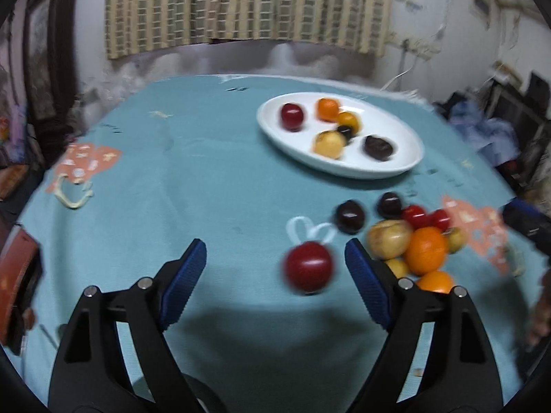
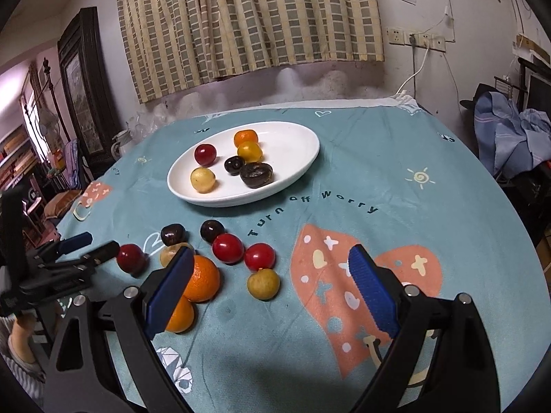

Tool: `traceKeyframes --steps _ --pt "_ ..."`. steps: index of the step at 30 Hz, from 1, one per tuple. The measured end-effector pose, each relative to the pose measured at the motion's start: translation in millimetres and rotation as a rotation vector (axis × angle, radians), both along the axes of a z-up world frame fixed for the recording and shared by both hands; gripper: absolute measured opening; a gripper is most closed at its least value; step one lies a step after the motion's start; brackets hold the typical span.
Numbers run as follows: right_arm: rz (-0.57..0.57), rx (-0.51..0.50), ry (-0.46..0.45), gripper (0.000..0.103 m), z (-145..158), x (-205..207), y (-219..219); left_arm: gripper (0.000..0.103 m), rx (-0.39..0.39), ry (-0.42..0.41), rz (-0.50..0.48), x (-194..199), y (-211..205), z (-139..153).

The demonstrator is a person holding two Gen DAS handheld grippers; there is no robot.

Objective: Organize fruits
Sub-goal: 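Grasp the red plum beside the heart print with the left gripper, then grasp the small yellow-green fruit with the right gripper while the left holds the plum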

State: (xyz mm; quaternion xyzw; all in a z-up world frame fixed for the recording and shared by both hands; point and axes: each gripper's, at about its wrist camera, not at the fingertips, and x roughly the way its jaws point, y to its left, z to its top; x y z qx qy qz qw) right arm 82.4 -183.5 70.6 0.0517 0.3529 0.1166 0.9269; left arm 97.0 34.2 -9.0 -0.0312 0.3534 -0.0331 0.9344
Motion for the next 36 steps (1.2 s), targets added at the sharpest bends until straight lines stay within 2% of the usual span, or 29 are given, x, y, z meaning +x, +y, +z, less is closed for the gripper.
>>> traceKeyframes --steps 4,8,15,19,21,23,30,33,36 --pt "-0.008 0.005 0.014 0.091 -2.7 2.1 -2.0 0.084 0.062 0.031 -0.036 3.5 -16.2 -9.5" --pt "-0.008 0.006 0.019 0.091 -3.9 2.4 -2.3 0.077 0.066 0.073 -0.028 10.8 -15.3 -19.3" --pt "0.008 -0.009 0.039 0.091 -10.7 4.3 2.6 0.076 0.071 0.081 -0.004 23.3 -9.7 -23.8" --pt "0.024 -0.011 0.058 0.091 -16.2 6.3 5.9 0.048 0.061 0.097 -0.017 26.0 -10.4 -25.8" --pt "0.025 -0.032 0.068 0.091 -21.1 7.7 8.3 0.042 0.045 0.105 -0.029 25.8 -9.8 -27.1" --pt "0.033 -0.045 0.075 0.091 -25.5 9.3 10.7 0.040 0.053 0.102 -0.032 24.7 -10.9 -27.2" --pt "0.074 -0.120 0.144 0.060 -44.0 15.4 22.2 0.040 0.053 0.103 -0.032 23.2 -10.8 -27.9" --pt "0.082 -0.126 0.162 0.051 -49.0 18.9 24.1 0.040 0.058 0.106 -0.035 23.1 -12.3 -28.5" --pt "0.084 -0.139 0.171 0.049 -50.5 21.0 25.9 0.040 0.054 0.112 -0.036 24.1 -11.8 -29.5"
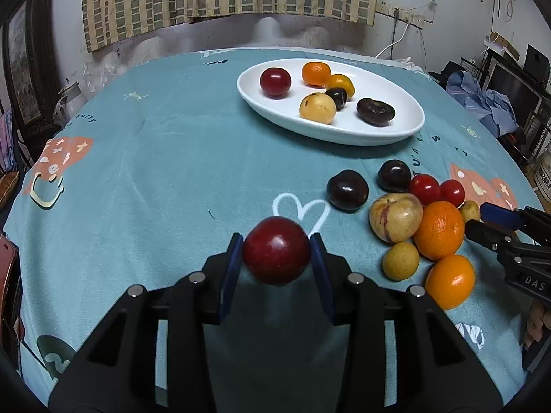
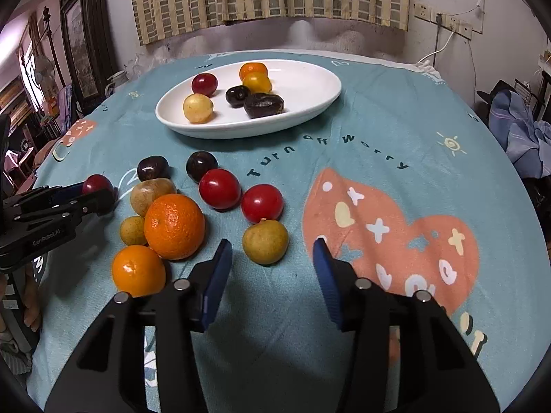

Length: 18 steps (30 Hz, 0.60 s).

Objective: Organize fruits
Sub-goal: 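Grasp the small yellow-green fruit with the right gripper while the left holds the plum, then place the yellow-green fruit on the plate with the right gripper while the left carries the plum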

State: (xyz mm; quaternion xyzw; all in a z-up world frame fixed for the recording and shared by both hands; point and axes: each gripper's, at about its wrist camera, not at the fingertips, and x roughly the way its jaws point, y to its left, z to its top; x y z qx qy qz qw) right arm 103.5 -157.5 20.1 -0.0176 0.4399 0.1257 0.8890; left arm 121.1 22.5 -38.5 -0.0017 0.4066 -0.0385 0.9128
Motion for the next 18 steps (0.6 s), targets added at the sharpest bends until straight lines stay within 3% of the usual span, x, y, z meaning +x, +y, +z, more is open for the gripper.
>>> traceKeyframes --steps 11,18 --pt "0.035 -0.050 0.022 0.029 -5.0 2.9 11.2 0.040 -0.005 0.021 -0.001 3.0 0.5 -2.8" --pt "0.033 -0.006 -0.007 0.026 2.1 -0.8 5.7 0.040 -0.019 0.013 -0.002 0.8 2.3 -1.8"
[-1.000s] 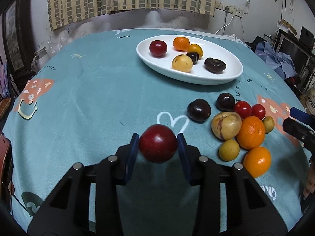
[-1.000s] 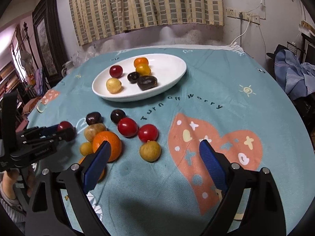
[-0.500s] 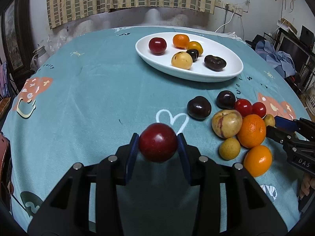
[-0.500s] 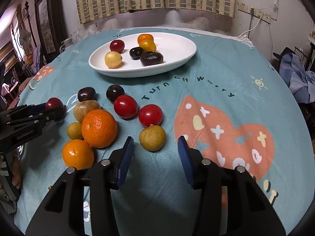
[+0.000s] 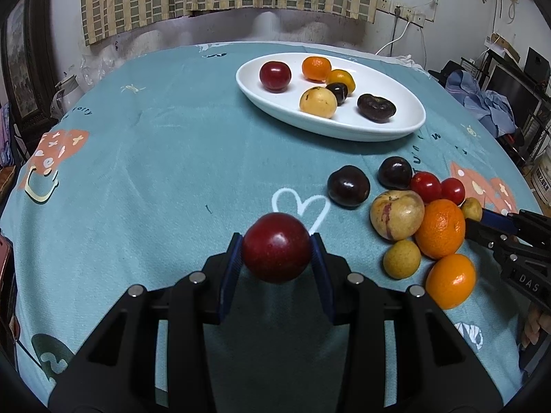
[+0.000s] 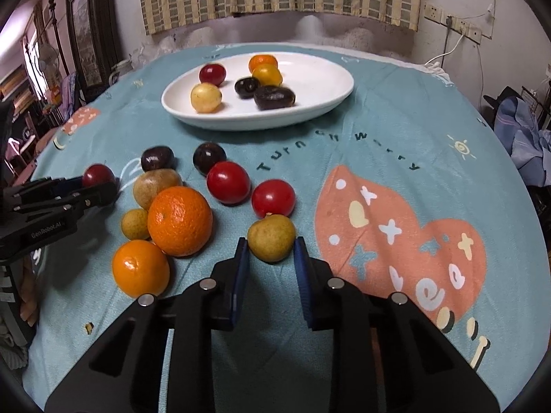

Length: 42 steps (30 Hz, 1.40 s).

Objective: Organize fruits
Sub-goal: 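Place the yellow-green fruit on the plate with the right gripper while the left carries the plum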

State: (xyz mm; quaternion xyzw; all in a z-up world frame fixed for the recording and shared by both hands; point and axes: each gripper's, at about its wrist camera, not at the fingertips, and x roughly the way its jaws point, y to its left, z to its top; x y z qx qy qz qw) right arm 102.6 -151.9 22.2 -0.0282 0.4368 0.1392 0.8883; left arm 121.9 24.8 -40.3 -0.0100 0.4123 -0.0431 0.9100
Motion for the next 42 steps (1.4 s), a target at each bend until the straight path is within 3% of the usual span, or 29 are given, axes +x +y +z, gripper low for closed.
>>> traceKeyframes --steps 9,16,24,27,29,30,35,39,42 --pt "-0.010 0.079 -0.076 0.027 29.3 -7.0 -8.2 0.040 -0.052 -0.079 -0.023 -4.3 -5.4 27.8" --pt "-0.039 0.076 -0.120 0.027 68.3 50.6 -5.4 0.040 -0.031 -0.120 -0.030 55.2 -18.9 58.1" --pt "-0.008 0.097 -0.025 0.027 40.3 127.4 26.8 0.041 -0.052 -0.108 0.003 128.9 -14.0 58.3" --pt "-0.019 0.105 0.010 0.028 30.5 137.1 31.4 0.049 -0.067 -0.093 0.006 142.2 -7.0 53.3" --pt "-0.020 0.130 0.012 0.028 27.6 136.5 31.4 0.060 -0.075 -0.099 0.003 135.1 0.3 52.4" --pt "-0.020 0.127 0.011 0.028 26.8 136.2 32.5 0.061 -0.062 -0.099 0.000 126.2 5.1 51.9" --pt "-0.017 0.116 -0.031 0.028 31.0 126.7 31.9 0.061 -0.034 -0.056 -0.023 62.3 36.4 52.6" --pt "-0.019 0.151 -0.055 0.028 41.9 121.2 27.6 0.061 0.060 -0.047 -0.026 3.4 52.7 46.0" --pt "-0.016 0.165 -0.059 0.028 47.7 112.4 24.5 0.061 0.036 -0.018 0.002 -28.0 68.5 32.8"
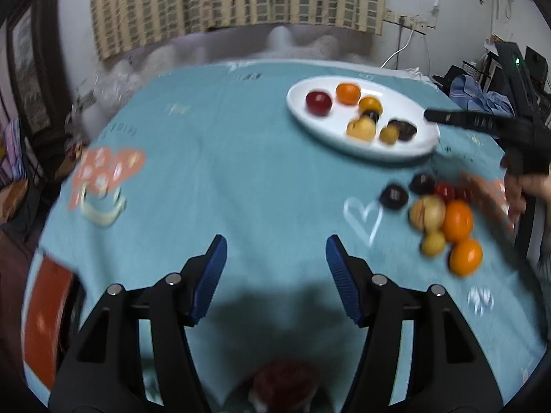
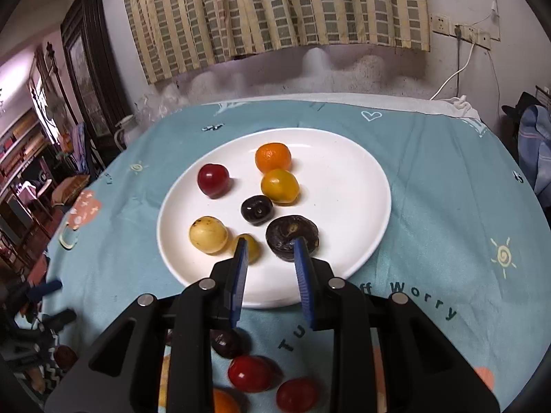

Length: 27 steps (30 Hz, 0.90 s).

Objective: Organize fruits
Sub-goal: 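Place the yellow-green fruit on the plate with the right gripper while the left carries the plum, then lower the red plum onto the white plate and open the left gripper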

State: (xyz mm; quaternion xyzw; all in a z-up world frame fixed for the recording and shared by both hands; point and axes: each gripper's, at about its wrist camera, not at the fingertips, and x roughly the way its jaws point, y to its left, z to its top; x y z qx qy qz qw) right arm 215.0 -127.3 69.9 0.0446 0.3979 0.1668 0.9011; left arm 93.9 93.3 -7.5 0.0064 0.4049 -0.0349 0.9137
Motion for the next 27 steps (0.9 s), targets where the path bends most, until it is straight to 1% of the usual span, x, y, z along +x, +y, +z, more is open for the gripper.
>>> traceKeyframes --steps 3,5,6,7,9,12,13,15,16,17,18,19,21,24,27 --pt "0.011 -0.022 -0.015 0.028 3.1 -12.4 -1.7 0.061 0.006 0.010 0.000 -26.4 4.3 -5.9" --pt "0.011 0.001 -0.016 0.028 4.3 -18.7 -5.3 0.062 0.038 -0.015 -0.004 -56.0 3.6 -2.7" --pt "0.013 0.018 -0.013 0.028 4.5 -21.1 -7.1 0.072 0.051 -0.015 -0.006 -63.1 3.3 -3.4" --pt "0.015 0.030 -0.010 0.028 4.5 -22.7 -7.6 0.078 0.066 -0.003 -0.006 -71.7 3.3 -7.4" --pt "0.016 0.049 -0.010 0.028 5.1 -26.5 -8.8 0.078 0.078 0.004 -0.003 -76.5 3.2 -13.7" --pt "0.012 0.063 -0.010 0.028 4.8 -33.3 -10.9 0.076 0.047 0.008 -0.007 -72.1 3.7 -17.7" --pt "0.011 0.071 -0.007 0.028 4.3 -35.3 -11.9 0.074 0.034 0.007 -0.006 -66.3 3.2 -17.4" --pt "0.010 0.084 -0.004 0.028 4.0 -38.1 -14.6 0.074 0.027 0.014 -0.006 -56.6 3.2 -17.6" --pt "0.007 0.089 -0.006 0.028 4.6 -38.6 -16.0 0.070 0.022 0.032 -0.014 -51.6 1.7 -19.5" --pt "0.005 0.093 -0.008 0.028 5.4 -38.9 -17.2 0.049 0.015 0.060 -0.021 -47.2 1.1 -23.6" --pt "0.004 0.099 -0.010 0.028 6.5 -39.1 -18.6 0.038 0.003 0.091 -0.033 -45.2 0.1 -28.3" --pt "0.002 0.107 -0.014 0.028 8.2 -39.2 -20.6 0.040 -0.009 0.108 -0.044 -45.6 -0.8 -30.5" --pt "-0.004 0.118 -0.021 0.028 10.5 -38.7 -23.5 0.039 -0.008 0.104 -0.049 -48.5 -1.4 -29.0" --pt "-0.010 0.137 -0.020 0.028 11.7 -36.3 -26.8 0.039 -0.038 0.104 -0.061 -43.2 -4.7 -18.9" --pt "-0.021 0.135 -0.016 0.028 9.8 -32.7 -29.2 0.039 0.001 0.037 -0.080 -11.6 -25.1 11.1"
